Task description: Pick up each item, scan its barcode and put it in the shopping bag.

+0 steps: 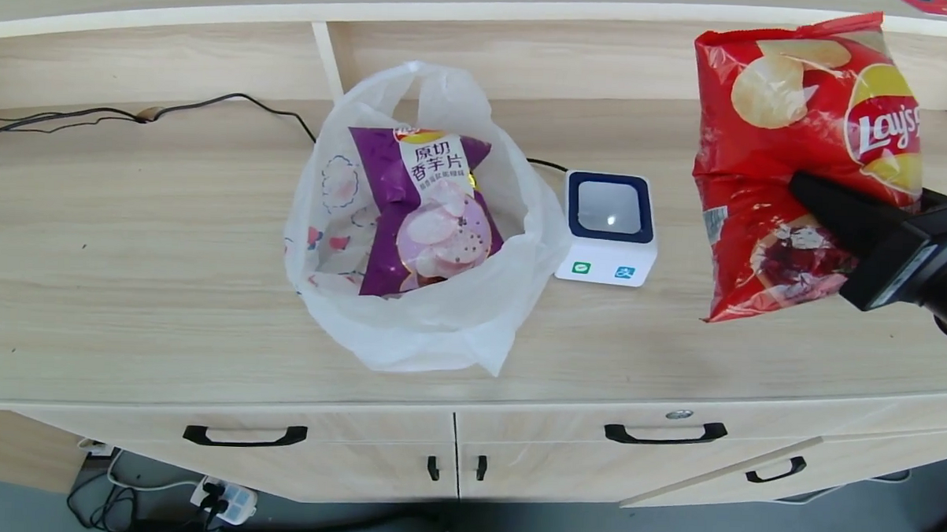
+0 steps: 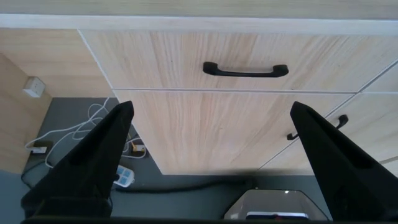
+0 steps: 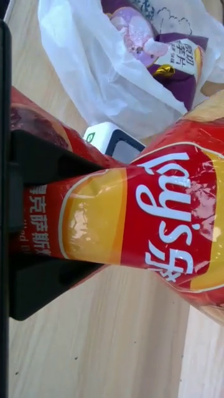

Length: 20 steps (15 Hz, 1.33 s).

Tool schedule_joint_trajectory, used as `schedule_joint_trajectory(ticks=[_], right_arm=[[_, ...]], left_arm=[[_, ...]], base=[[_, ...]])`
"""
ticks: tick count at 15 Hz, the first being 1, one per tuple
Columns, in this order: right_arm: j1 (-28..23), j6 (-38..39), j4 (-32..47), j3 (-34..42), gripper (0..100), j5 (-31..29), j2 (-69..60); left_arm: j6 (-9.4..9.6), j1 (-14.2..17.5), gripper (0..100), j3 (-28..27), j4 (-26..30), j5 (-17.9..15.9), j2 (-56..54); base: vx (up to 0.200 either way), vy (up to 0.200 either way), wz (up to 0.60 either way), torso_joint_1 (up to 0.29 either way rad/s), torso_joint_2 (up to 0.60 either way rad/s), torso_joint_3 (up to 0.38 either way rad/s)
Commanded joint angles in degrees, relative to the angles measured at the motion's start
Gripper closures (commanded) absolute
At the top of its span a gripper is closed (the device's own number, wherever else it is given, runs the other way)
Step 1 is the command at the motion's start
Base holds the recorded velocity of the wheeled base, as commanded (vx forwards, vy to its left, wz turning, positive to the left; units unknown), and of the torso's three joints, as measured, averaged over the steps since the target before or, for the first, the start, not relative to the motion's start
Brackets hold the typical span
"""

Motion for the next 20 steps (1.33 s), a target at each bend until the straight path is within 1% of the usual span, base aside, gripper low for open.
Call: schedule_joint_trajectory(ticks=[1,4,8,9,13,17,20], right_arm=[[0.01,-0.01,0.24,-0.63,100,-0.01,1.30],[0.01,-0.01,0.16,-1.86,100,-0.01,3.05],[-0.08,-0.63,-0.02,-8.45,100,-0.71,9.73],[-0.08,-2.12,-0.11,-9.16,100,-0.80,10.35],[-0.69,-11.44,-0.99,-9.25,100,-0.80,11.58],[0.10,-14.95,-2.48,-7.75,100,-0.45,12.02],[0.36,-14.87,-2.92,-6.70,100,-0.36,12.37]], left_arm=[[-0.03,-0.07,0,0.00,0.01,0.02,0.00],[-0.03,-0.07,0,0.00,-0.08,0.02,0.00],[0.06,-0.07,0,0.00,0.01,0.02,0.09],[-0.03,-0.07,0,0.00,-0.08,0.02,0.09],[-0.03,0.02,0,0.00,-0.08,0.02,0.00],[-0.03,-0.07,0,0.00,0.01,0.02,0.00],[-0.03,-0.07,0,0.00,-0.08,0.02,0.09]], base=[[0.000,0.000,0.00,0.000,0.00,0.000],[0.000,0.000,0.00,0.000,0.00,0.000],[0.000,0.000,0.00,0.000,0.00,0.000],[0.000,0.000,0.00,0.000,0.00,0.000],[0.000,0.000,0.00,0.000,0.00,0.000],[0.000,0.000,0.00,0.000,0.00,0.000],[0.000,0.000,0.00,0.000,0.00,0.000]])
